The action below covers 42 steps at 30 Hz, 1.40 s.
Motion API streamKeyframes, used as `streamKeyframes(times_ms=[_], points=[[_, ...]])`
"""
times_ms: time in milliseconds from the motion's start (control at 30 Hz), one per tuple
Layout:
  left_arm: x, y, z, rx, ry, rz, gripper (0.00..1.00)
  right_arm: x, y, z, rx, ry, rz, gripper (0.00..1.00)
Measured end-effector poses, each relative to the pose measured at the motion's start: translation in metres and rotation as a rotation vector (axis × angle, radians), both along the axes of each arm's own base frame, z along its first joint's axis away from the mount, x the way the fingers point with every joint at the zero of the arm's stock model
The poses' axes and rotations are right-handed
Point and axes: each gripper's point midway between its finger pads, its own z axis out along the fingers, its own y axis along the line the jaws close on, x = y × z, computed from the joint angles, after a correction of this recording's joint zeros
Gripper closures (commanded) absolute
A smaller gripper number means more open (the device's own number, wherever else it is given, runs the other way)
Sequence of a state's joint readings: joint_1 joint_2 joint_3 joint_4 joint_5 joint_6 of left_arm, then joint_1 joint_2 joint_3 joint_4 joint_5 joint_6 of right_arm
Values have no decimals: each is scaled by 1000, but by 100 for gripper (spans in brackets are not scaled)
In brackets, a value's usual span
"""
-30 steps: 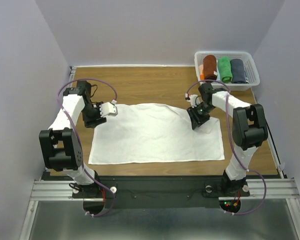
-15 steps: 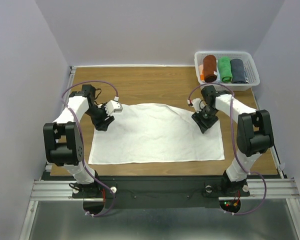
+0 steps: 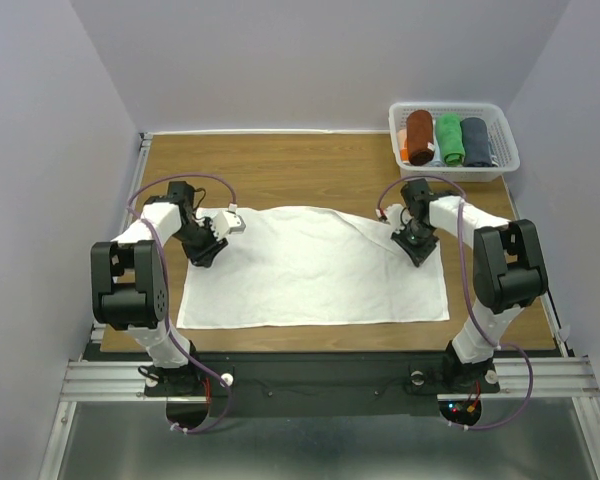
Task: Roll the towels
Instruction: Flatten the towel
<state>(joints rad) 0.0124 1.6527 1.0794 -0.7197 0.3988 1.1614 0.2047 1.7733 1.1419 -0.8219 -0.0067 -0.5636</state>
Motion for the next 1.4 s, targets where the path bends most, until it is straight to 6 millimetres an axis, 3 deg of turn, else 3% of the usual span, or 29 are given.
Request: streamKeyframes(times_ms=[100,267,500,600,733,833,900,933,1000,1100,1200,1400], points=[[-7,6,-10,31,27,3,71,3,-1,4,-7,-15,-8,95],[-6,20,-21,79,41,20,80,18,-1,22,-9,-77,-18,96],[-2,39,-23,121,31,54,92,70,4,62,8,-226,-43,100],[-2,47,-23,128,33,76,92,98,0,65,-2,-279,-78,99],[1,57,-23,132,29,112,84,124,-13,52,-37,-300,-134,93],[5,59,-21,110,26,153,80,141,-19,37,-43,-291,-177,84],[10,58,-20,91,22,177,69,156,-20,33,-51,-307,-200,62],[15,57,-18,77,14,197,64,162,-21,34,-56,-319,-202,38],[25,56,-14,61,-6,220,56,174,-21,37,-59,-349,-226,27],[41,51,-3,23,-46,254,56,177,-20,46,-50,-372,-232,23],[46,47,4,-6,-64,267,56,171,-15,64,-9,-384,-226,32],[40,42,24,-30,-91,281,54,116,9,112,154,-340,-162,51]])
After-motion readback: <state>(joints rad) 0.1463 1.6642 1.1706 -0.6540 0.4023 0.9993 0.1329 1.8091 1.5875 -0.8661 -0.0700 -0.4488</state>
